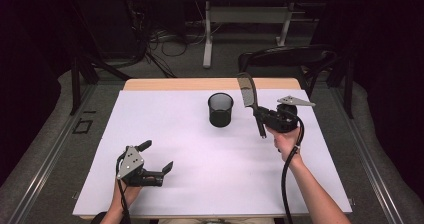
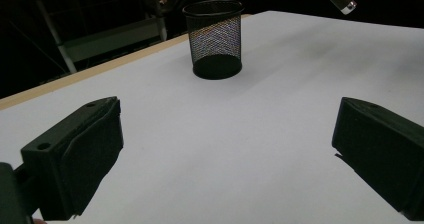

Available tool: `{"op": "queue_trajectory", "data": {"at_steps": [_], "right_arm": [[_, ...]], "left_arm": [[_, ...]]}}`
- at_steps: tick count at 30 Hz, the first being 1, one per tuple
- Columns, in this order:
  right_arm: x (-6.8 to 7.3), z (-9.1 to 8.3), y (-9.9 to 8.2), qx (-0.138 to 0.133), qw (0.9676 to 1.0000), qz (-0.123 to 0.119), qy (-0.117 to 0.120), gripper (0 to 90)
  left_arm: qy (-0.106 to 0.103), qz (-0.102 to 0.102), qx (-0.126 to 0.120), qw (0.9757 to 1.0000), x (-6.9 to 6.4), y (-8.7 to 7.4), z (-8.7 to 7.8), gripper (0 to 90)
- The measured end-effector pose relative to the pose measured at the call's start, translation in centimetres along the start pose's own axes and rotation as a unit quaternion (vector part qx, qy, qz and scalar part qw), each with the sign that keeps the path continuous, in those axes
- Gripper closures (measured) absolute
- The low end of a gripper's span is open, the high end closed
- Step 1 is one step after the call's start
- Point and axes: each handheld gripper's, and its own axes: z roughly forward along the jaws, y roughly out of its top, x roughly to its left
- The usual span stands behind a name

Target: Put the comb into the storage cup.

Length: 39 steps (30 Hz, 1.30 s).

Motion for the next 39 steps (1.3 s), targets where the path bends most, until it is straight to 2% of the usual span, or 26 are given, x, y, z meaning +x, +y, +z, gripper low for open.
{"op": "queue_trajectory", "data": {"at_steps": [7, 12, 21, 39], "right_arm": [[0.3, 0.3, 0.4, -0.007, 1.0000, -0.004, 0.004, 72.5], [0.5, 0.4, 0.7, -0.013, 0.9999, 0.002, 0.011, 72.6], [1.1, 0.7, 1.8, -0.021, 0.9997, -0.006, 0.013, 72.5], [1.6, 1.9, 2.9, -0.031, 0.9992, -0.018, 0.016, 72.5]], "left_arm": [[0.001, 0.001, 0.002, 1.0000, 0.0, 0.0, 0.2, 0.0], [0.004, 0.000, 0.004, 1.0000, 0.3, 0.0, 0.5, 0.0], [0.005, -0.003, 0.002, 1.0000, 0.2, 0.0, 0.3, 0.0], [0.002, -0.001, 0.001, 1.0000, 0.1, 0.0, 0.2, 0.0]]}}
